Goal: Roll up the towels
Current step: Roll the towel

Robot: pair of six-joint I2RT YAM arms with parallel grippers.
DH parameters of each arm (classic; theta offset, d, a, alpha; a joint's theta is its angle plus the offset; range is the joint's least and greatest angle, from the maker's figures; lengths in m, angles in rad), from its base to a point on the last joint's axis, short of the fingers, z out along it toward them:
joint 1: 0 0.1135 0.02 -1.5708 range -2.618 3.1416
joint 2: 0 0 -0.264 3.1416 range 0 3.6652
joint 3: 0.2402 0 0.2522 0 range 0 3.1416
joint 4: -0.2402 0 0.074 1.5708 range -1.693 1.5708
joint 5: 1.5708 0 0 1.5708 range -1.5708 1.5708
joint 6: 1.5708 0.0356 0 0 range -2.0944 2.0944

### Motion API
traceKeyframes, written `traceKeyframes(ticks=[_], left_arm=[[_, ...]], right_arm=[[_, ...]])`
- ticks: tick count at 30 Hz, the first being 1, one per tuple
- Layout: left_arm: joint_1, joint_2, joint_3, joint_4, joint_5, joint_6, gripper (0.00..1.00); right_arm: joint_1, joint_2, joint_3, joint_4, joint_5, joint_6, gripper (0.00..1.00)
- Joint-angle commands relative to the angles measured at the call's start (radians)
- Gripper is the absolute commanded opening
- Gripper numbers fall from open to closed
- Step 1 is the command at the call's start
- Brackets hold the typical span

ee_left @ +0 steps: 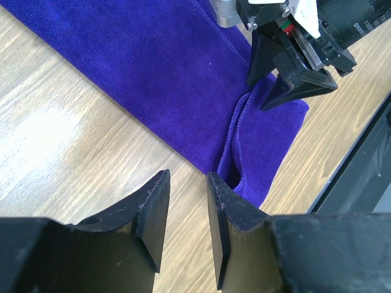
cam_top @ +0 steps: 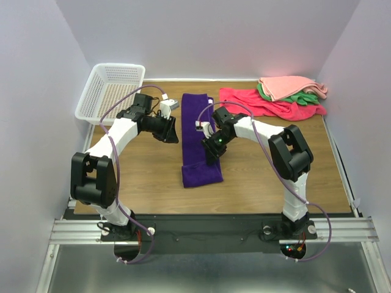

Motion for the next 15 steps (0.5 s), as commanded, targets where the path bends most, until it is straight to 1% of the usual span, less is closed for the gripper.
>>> traceKeyframes(ticks=[1,2,3,5,6,7,15], left_arm=[[0.005,-0.006,0.008,-0.005,0.011,0.008,0.42],[0.005,-0.009,0.008,-0.005,0.009,0.008,0.42],[0.005,-0.011,0.005,-0.005,0.006,0.010,0.42],[0.005,-0.015,0.005,-0.005,0.001,0.013,0.42],[0.005,-0.014,0.006,-0.007,0.000,0.014,0.42],[0.005,-0.017,0.008,-0.008,0.000,0.016,0.42],[0.005,-0.032,0.003,-0.001,-0.005,0.013,0.42]], right_arm=[[0.008,-0.007,-0.002,-0.006,-0.002,-0.014,0.36],[0.010,-0.014,0.000,-0.008,-0.008,-0.013,0.32],[0.008,-0.021,-0.002,-0.006,-0.015,-0.009,0.23],[0.010,-0.038,-0.005,-0.009,-0.031,-0.005,0.15],[0.010,-0.059,-0.008,-0.011,-0.034,-0.003,0.06],[0.010,-0.069,-0.011,-0.014,-0.035,-0.002,0.01],[0.010,-0.162,-0.081,-0.018,-0.024,0.003,0.00]])
